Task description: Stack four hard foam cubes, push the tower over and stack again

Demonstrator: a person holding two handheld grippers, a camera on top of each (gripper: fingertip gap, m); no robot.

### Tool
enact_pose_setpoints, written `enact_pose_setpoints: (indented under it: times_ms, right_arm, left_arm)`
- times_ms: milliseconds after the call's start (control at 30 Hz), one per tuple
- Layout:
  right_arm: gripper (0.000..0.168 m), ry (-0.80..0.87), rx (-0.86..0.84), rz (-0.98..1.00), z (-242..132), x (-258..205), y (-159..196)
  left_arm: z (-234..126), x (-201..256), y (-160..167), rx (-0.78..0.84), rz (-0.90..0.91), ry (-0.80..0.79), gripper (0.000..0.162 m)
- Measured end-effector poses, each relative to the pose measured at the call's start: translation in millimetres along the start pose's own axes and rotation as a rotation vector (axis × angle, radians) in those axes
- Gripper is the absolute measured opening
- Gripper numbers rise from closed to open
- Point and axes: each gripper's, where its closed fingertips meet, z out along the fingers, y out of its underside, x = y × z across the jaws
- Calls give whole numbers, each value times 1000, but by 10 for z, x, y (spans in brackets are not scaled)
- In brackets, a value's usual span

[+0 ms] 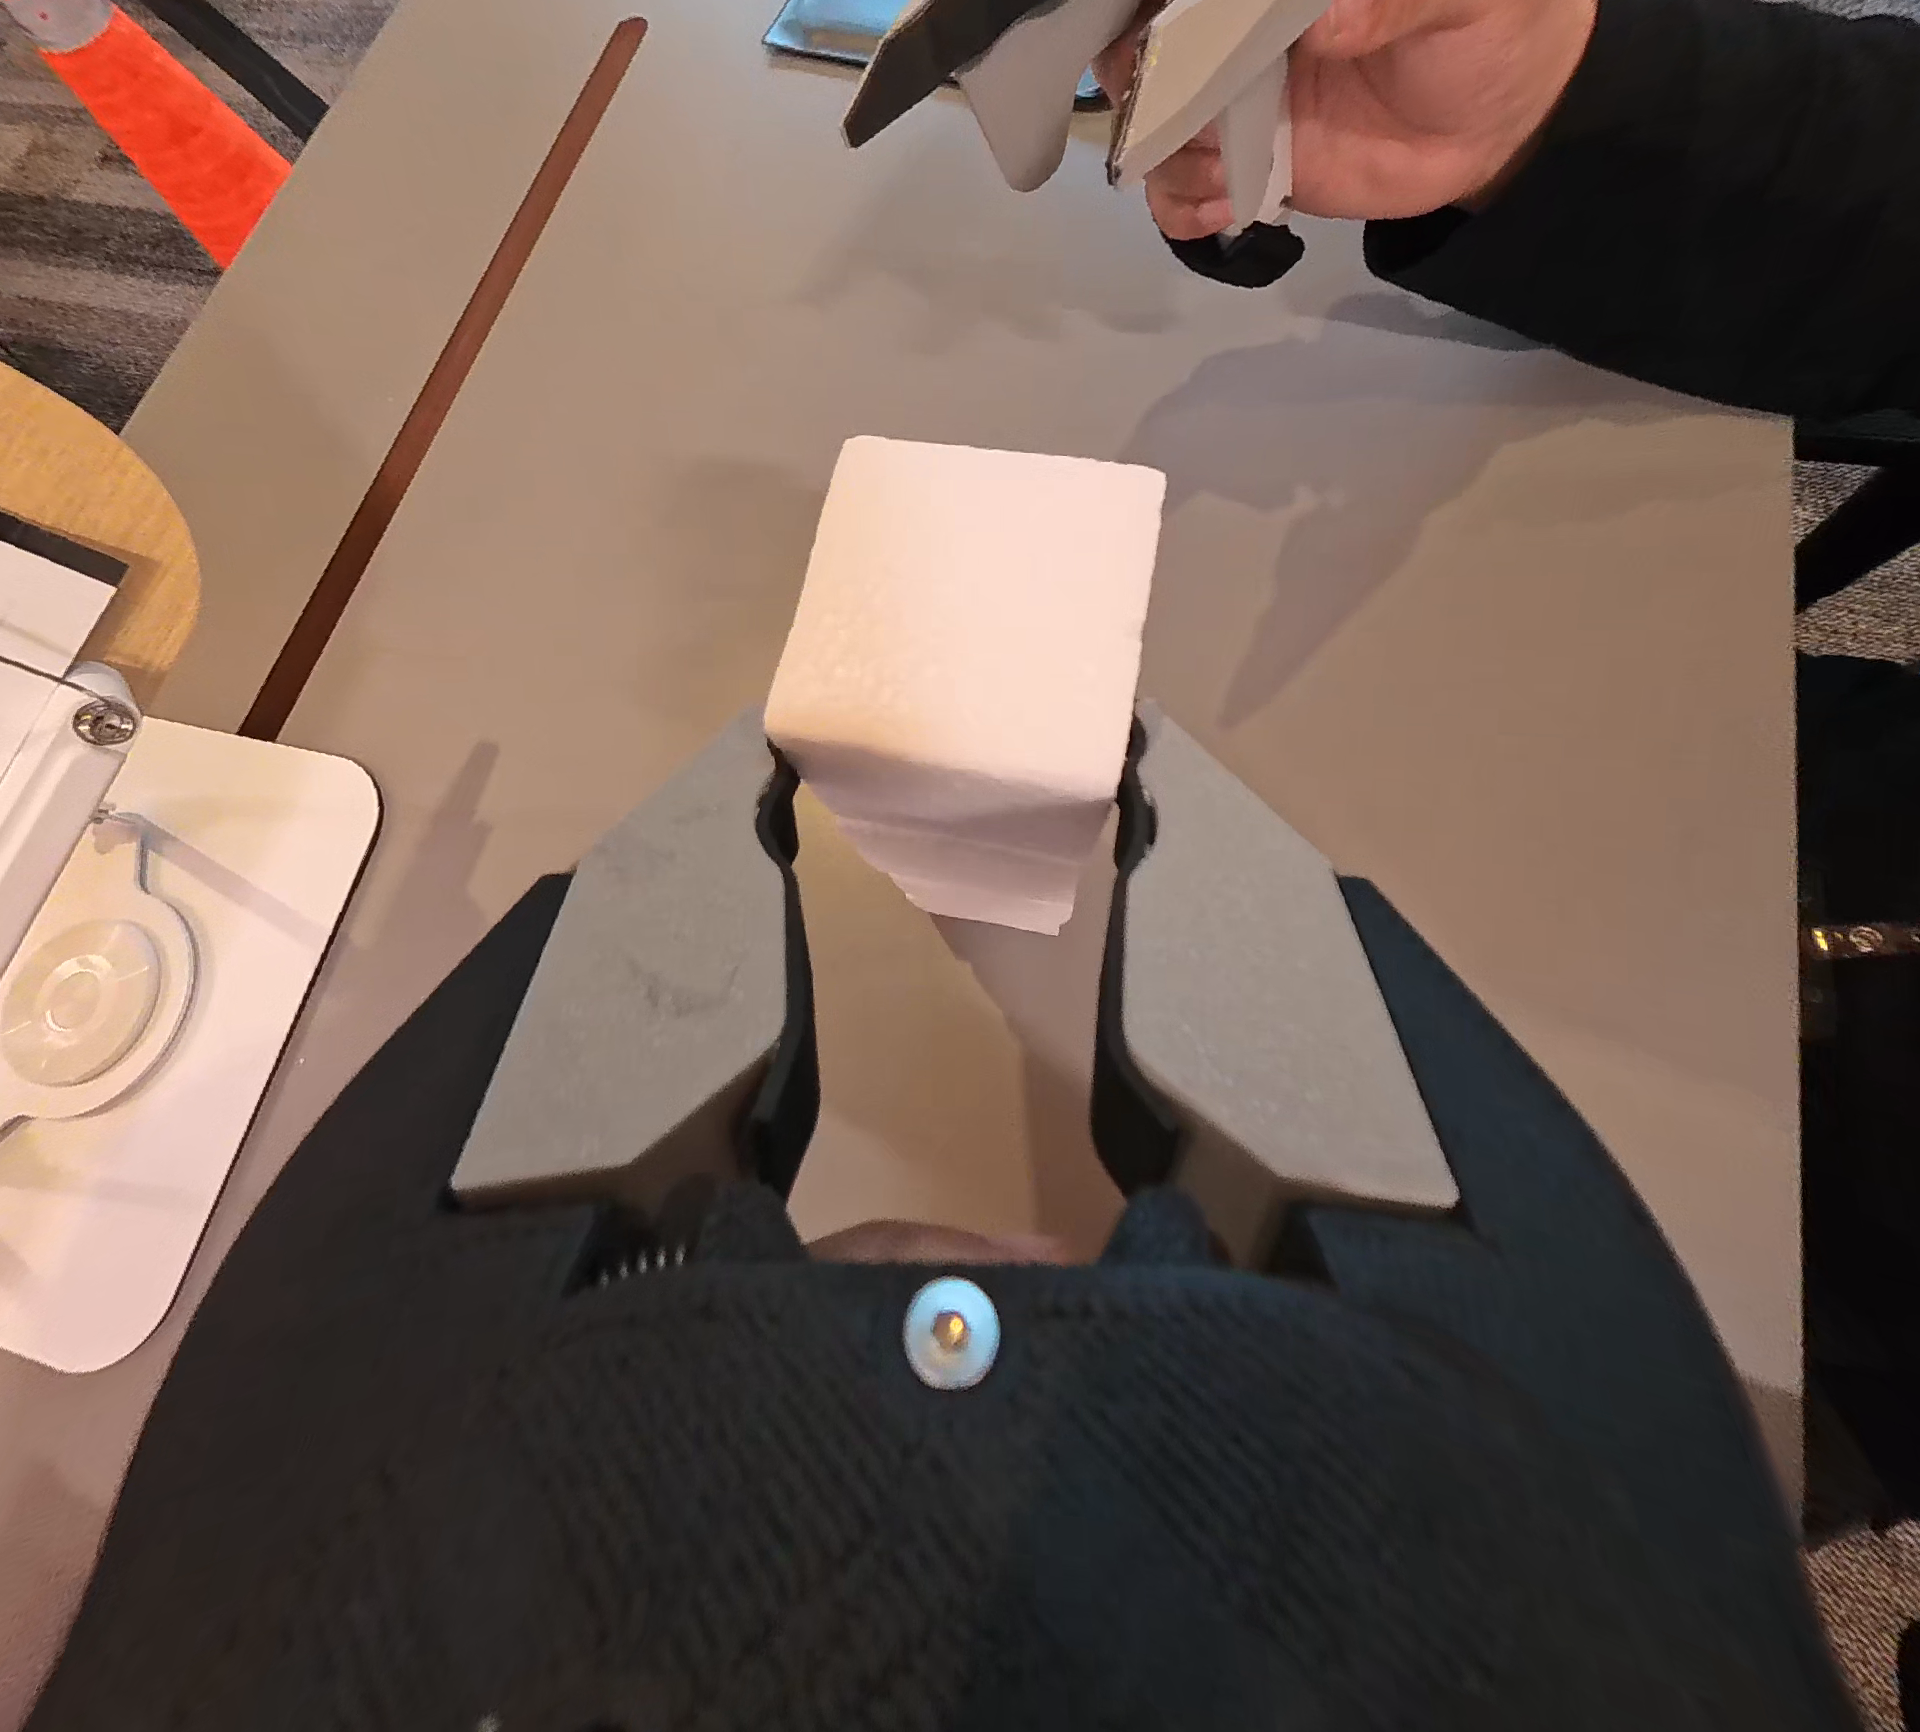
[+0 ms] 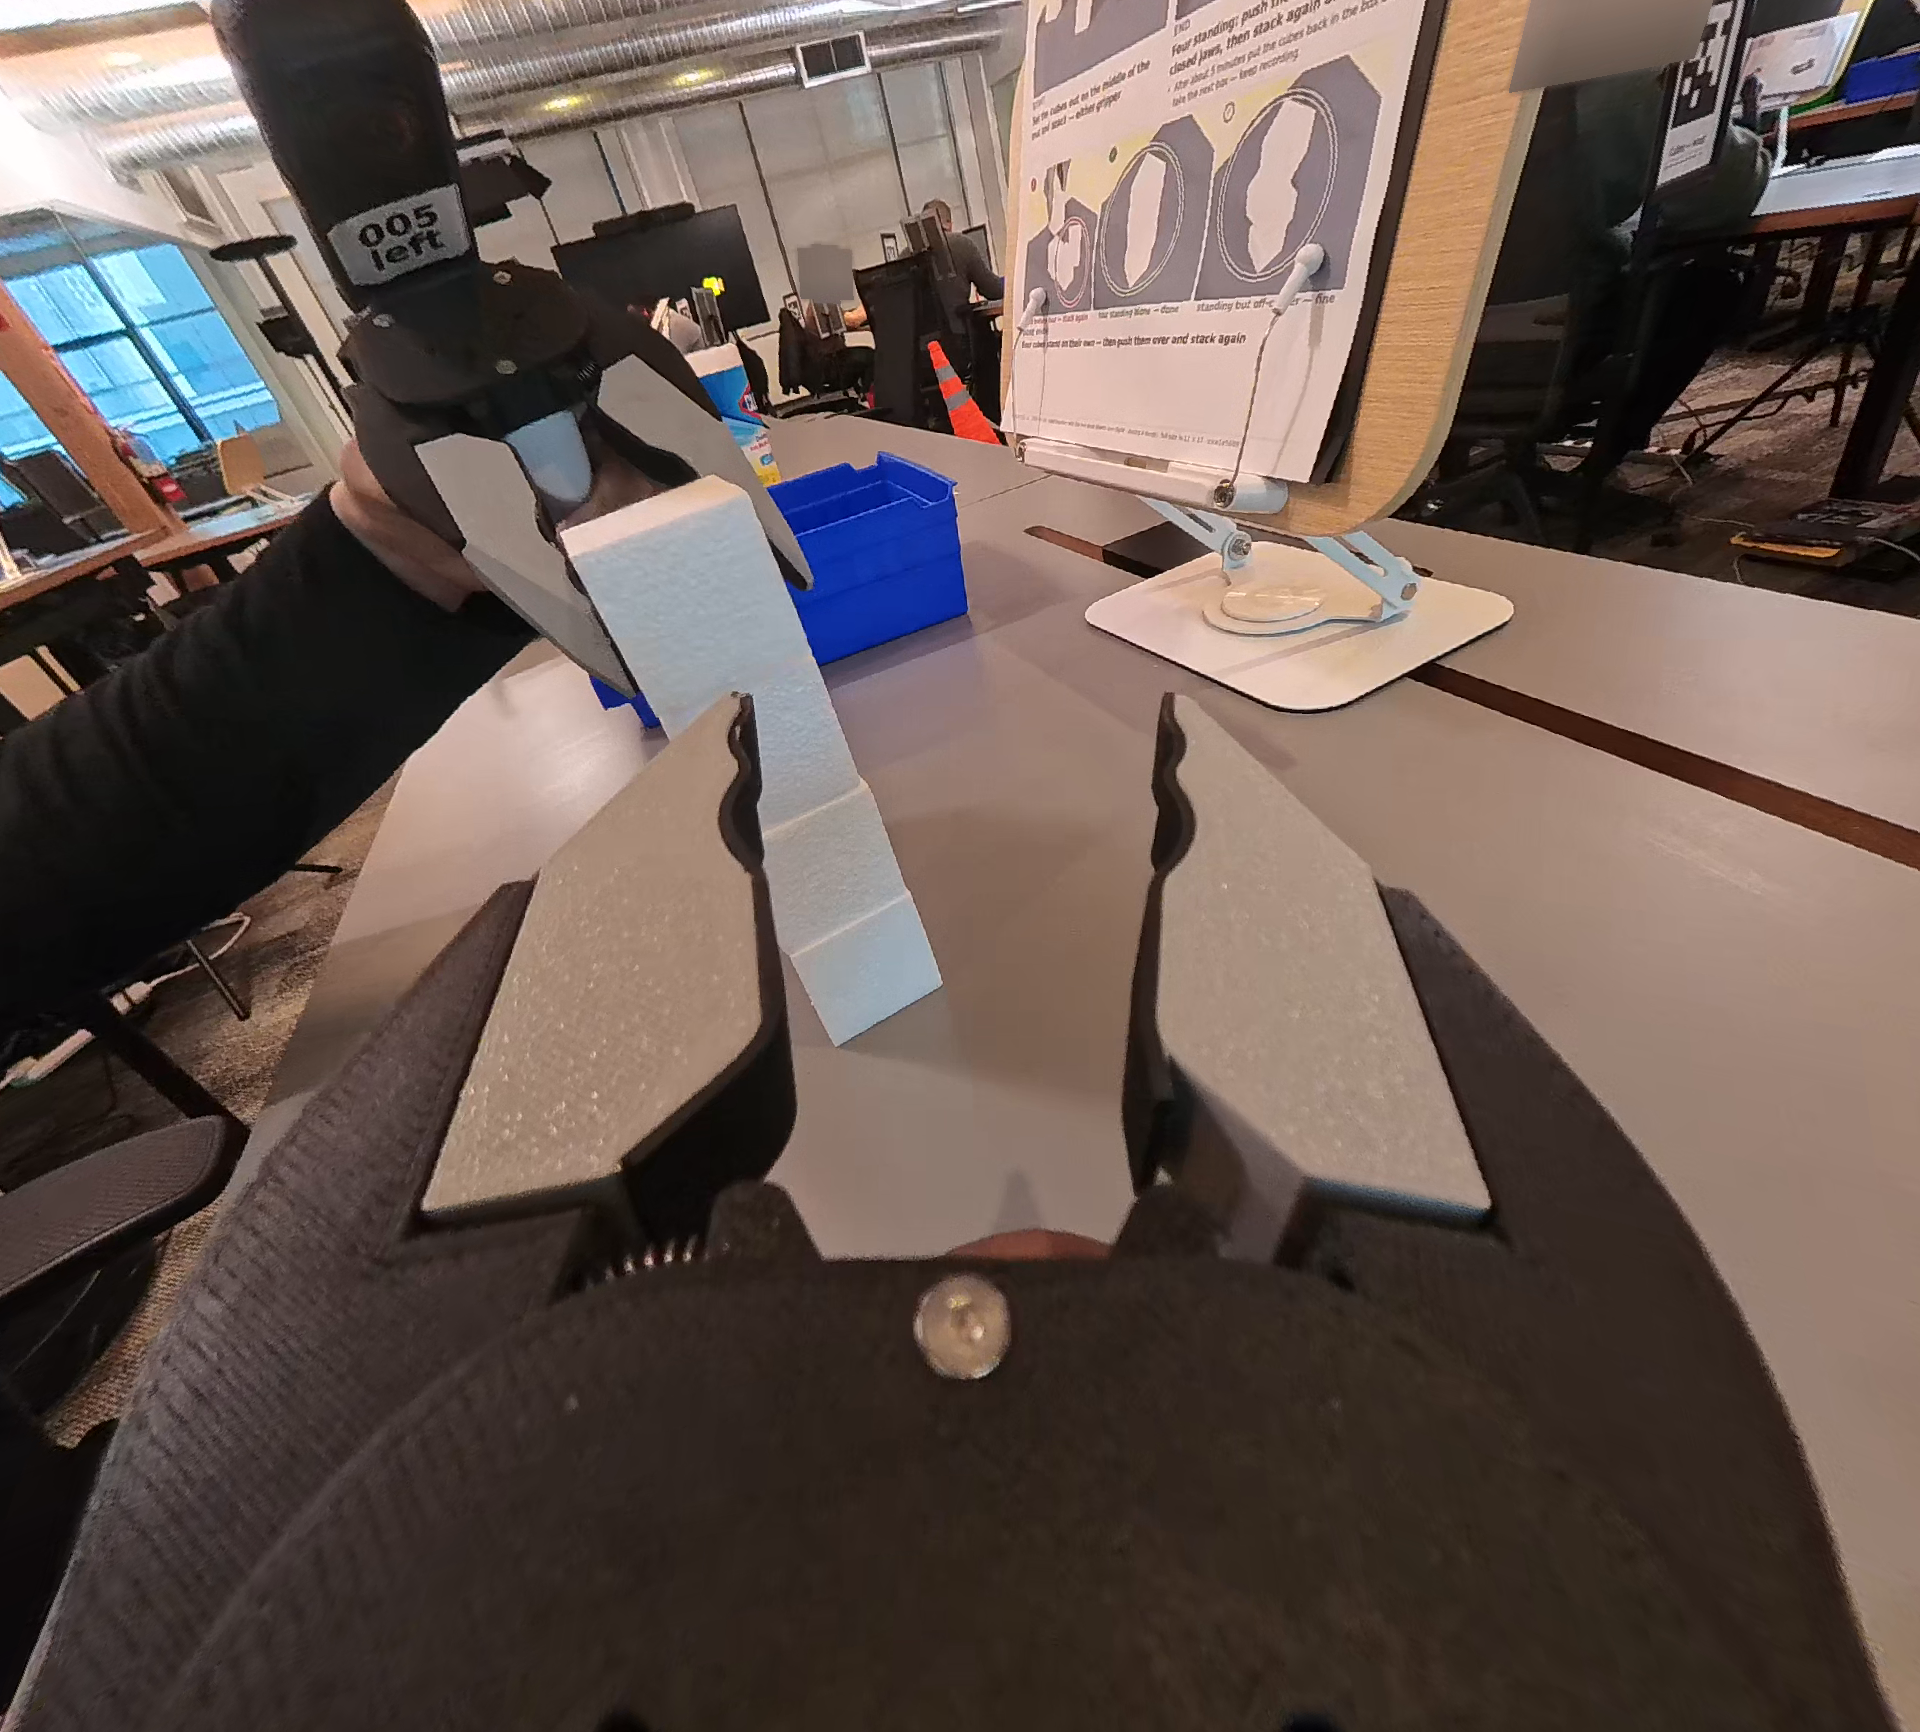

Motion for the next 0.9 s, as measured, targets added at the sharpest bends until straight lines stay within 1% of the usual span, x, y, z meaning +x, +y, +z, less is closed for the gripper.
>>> enact_pose_setpoints:
  times_ms: [267, 333, 433, 567, 667, 767, 833, 900]
  right_arm:
    - [74, -2, 5, 0, -10, -8, -17]
    - [74, -4, 5, -2, -8, -16, -19]
    - [74, -4, 4, -4, -7, -18, -16]
    - [74, -3, 4, -2, -11, -13, -16]
    - [74, -1, 8, -5, -21, -10, -30]
    - [74, 2, 8, -6, -27, -2, -30]
    - [74, 4, 3, -3, -20, 10, -8]
    - [74, 8, -8, -4, -7, 26, 26]
  left_arm:
    - [9, -2, 17, 8, -13, 5, 61]
    - [9, -6, 20, 11, -28, 6, 69]
    - [3, -14, 22, 17, -36, 2, 75]
    - [-67, -57, 15, 43, -55, -32, 88]
    - [-222, -124, -35, 141, -95, -101, 90]
    - [-419, -225, -21, 285, -204, -185, 89]
    - [-531, -290, 83, 364, -280, -234, 89]
    - [-605, -393, 271, 407, -342, -302, 87]
